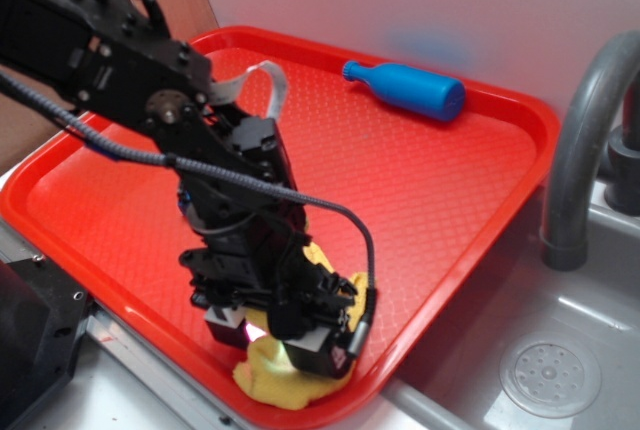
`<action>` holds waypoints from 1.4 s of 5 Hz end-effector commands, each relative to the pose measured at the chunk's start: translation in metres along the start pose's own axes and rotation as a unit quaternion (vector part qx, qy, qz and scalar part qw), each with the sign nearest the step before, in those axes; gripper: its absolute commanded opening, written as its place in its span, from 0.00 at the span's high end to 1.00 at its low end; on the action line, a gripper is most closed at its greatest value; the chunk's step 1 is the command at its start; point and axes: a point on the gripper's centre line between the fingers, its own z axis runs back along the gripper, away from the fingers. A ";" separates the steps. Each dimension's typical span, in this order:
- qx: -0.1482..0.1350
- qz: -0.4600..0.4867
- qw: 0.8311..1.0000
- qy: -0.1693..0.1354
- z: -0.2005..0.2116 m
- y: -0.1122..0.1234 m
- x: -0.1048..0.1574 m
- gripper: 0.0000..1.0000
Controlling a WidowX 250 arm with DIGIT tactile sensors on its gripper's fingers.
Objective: Grab the yellow cloth.
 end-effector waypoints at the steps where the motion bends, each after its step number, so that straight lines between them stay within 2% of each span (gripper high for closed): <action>1: -0.010 -0.099 0.995 -0.004 0.074 0.071 0.035 1.00; 2: 0.035 -0.108 0.993 -0.025 0.125 0.116 0.026 1.00; 3: 0.052 -0.101 0.992 -0.061 0.166 0.154 0.038 1.00; 4: 0.065 -0.124 0.987 -0.075 0.176 0.166 0.056 1.00; 5: 0.073 -0.140 0.985 -0.064 0.164 0.166 0.075 1.00; 6: 0.076 -0.144 0.985 -0.060 0.159 0.159 0.084 1.00; 7: 0.067 -0.130 0.987 -0.072 0.154 0.157 0.082 1.00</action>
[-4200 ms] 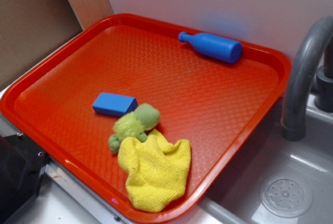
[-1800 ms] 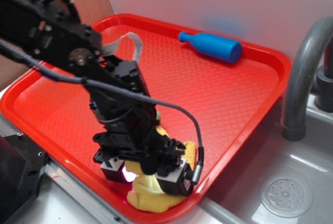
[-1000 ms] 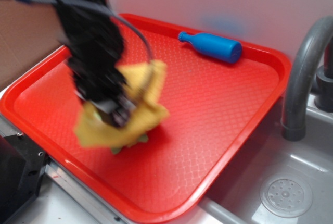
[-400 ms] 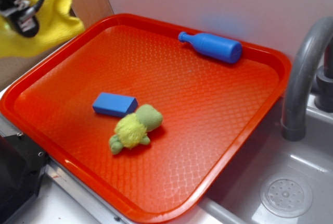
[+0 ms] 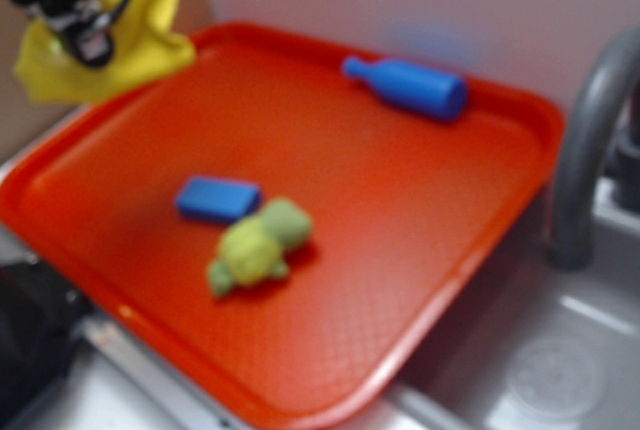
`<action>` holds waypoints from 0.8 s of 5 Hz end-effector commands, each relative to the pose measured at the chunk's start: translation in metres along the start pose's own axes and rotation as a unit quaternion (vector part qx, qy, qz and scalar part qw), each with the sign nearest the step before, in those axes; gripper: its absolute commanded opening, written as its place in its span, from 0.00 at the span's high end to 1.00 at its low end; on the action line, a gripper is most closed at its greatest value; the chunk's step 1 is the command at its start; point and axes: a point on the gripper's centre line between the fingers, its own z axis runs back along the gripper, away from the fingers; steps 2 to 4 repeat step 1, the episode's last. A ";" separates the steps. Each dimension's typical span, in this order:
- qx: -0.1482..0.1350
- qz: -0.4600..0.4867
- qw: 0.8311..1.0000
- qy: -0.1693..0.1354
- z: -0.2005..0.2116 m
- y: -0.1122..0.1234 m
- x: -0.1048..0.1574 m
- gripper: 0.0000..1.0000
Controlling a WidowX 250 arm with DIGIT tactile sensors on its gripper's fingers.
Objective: Grab the yellow cloth.
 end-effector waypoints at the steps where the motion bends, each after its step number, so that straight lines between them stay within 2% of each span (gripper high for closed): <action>1: 0.000 0.013 0.999 -0.037 0.009 -0.008 0.003 1.00; 4: 0.000 0.013 0.999 -0.037 0.009 -0.008 0.003 1.00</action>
